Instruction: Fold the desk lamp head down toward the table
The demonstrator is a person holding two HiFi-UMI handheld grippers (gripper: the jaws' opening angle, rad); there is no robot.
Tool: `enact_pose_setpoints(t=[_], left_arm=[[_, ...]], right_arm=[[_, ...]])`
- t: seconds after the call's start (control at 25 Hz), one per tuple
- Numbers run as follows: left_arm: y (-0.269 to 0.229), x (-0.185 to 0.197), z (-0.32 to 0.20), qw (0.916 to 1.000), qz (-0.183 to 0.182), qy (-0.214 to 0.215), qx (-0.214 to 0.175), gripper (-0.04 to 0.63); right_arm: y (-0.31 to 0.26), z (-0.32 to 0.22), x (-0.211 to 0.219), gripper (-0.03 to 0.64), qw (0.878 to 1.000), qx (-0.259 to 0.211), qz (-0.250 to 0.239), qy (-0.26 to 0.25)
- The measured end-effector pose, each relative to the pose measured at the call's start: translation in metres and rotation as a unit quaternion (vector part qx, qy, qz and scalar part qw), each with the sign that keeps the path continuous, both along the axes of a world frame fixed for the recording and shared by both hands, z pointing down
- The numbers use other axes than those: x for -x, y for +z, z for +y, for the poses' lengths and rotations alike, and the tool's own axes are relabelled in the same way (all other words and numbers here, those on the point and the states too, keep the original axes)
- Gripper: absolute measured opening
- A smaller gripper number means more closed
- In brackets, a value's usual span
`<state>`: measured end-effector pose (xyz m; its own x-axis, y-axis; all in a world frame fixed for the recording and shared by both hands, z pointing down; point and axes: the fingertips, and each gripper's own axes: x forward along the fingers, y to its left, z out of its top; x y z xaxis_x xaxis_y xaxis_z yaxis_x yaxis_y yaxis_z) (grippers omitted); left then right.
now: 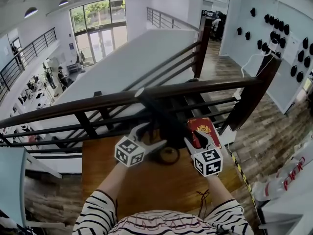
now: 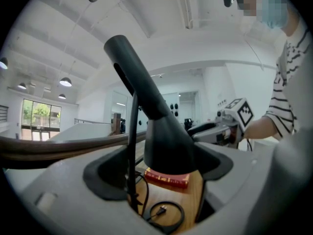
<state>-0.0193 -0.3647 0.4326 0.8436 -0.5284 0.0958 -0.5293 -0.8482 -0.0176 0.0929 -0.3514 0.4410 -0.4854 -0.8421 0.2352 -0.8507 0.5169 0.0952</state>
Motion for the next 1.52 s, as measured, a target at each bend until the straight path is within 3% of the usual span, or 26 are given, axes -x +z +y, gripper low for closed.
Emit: enact_pose_setpoints(t=[1.04, 1.52], left_arm=[[0.0, 0.0, 0.0, 1.0, 0.002, -0.009, -0.001, 0.417], [0.008, 0.007, 0.014, 0.9994, -0.008, -0.035, -0.002, 0.417]], right_arm=[[0.014, -0.001, 0.018, 0.137, 1.0, 0.018, -0.018, 0.003], [0.018, 0.017, 0.021, 0.178, 0.999, 0.026, -0.034, 0.019]])
